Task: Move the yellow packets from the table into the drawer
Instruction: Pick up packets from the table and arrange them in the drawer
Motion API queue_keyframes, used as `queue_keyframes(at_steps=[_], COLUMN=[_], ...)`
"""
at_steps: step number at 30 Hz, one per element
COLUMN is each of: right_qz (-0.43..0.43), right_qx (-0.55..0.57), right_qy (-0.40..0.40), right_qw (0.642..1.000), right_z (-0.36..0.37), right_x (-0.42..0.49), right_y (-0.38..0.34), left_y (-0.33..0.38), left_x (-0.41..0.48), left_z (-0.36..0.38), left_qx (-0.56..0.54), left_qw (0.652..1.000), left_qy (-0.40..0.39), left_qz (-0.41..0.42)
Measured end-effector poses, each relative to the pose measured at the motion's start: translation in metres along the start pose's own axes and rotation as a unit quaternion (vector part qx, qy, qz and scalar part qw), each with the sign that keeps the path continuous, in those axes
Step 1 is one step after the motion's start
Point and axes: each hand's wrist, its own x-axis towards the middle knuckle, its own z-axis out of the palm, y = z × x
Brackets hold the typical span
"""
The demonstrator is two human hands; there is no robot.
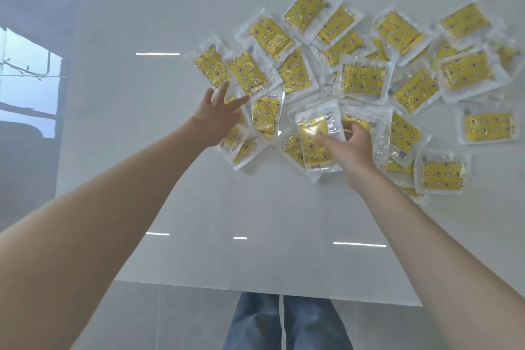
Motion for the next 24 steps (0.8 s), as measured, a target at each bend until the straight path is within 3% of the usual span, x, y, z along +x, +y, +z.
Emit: queue_keyframes(at_steps=[4, 13, 18, 21, 24], right_qz=[0.027, 0.070, 0.030, -0.022, -0.011], right_qx=[-0.016, -0.278, -0.288, -0.273, -0.263], right_qy=[0.043, 0.072, 0.089, 0.105, 0.087], right_qw=[0.999, 0.955, 0.953, 0.956, 0.961], right_z=[0.004, 0.026, 0.035, 0.038, 0.039], right_x=[0.021, 0.037, 0.036, 0.030, 0.023], right_y=[0.001, 0.002, 0.002, 0.005, 0.006], left_y=[-0.002, -0.013, -0.015, -0.018, -0.016], left_x=[0.013, 0.015, 0.010, 0.005, -0.007], left_z=[0.007, 0.003, 0.011, 0.018, 0.021], left_qx=[-0.021, -0.003, 0.036, -0.006, -0.137], left_qw=[0.999, 0.997, 0.985, 0.980, 0.982], left_qy=[-0.004, 0.034, 0.145, 0.174, 0.094], left_qz=[0.026, 0.068, 0.082, 0.096, 0.091])
